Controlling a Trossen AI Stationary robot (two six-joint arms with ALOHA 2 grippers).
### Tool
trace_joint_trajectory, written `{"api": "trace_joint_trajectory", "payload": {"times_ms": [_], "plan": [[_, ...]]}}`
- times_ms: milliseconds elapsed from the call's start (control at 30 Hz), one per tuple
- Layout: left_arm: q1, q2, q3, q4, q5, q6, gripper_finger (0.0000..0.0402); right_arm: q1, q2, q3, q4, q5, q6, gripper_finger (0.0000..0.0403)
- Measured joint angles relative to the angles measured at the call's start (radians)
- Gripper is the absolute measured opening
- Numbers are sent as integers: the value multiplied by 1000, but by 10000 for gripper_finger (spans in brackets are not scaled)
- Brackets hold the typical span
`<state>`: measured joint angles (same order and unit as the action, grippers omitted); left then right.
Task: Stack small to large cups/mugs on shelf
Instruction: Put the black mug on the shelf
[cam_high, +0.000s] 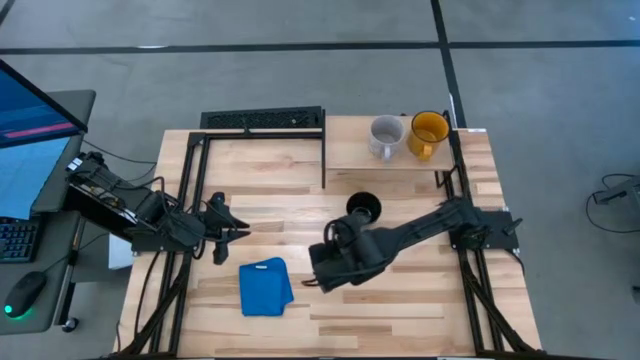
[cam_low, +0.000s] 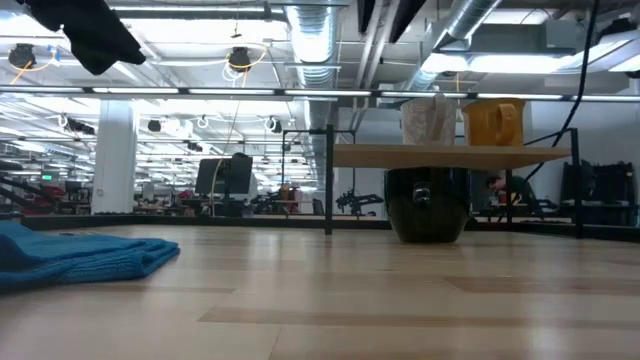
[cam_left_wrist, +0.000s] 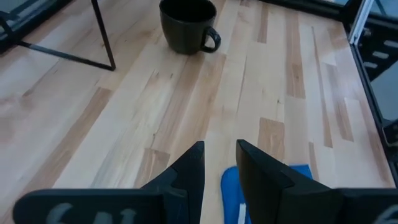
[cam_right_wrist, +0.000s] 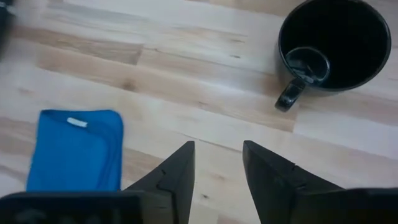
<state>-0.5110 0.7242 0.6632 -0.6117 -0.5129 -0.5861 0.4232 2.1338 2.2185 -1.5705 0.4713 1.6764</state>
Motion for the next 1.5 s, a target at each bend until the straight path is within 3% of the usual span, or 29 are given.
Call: {"api": "trace_joint_trajectory", "payload": {"times_ms": [567,733,1100,1233,1500], "plan": [[0,0,0,-11,47,2,82,-13,6,-1,0,43,-198,105],[0,0,0,-11,72,-1,82,-21,-35,-93,0,35,-236,91],[0,0,0,-10,108,-11,82,-26,-322,-459,30,16,11,66],[0,0,0,-10,108,-11,82,-26,-374,-492,119,-29,92,66],[0,0,0,-10,108,-8,82,-43,-346,-492,201,-53,96,66]]}}
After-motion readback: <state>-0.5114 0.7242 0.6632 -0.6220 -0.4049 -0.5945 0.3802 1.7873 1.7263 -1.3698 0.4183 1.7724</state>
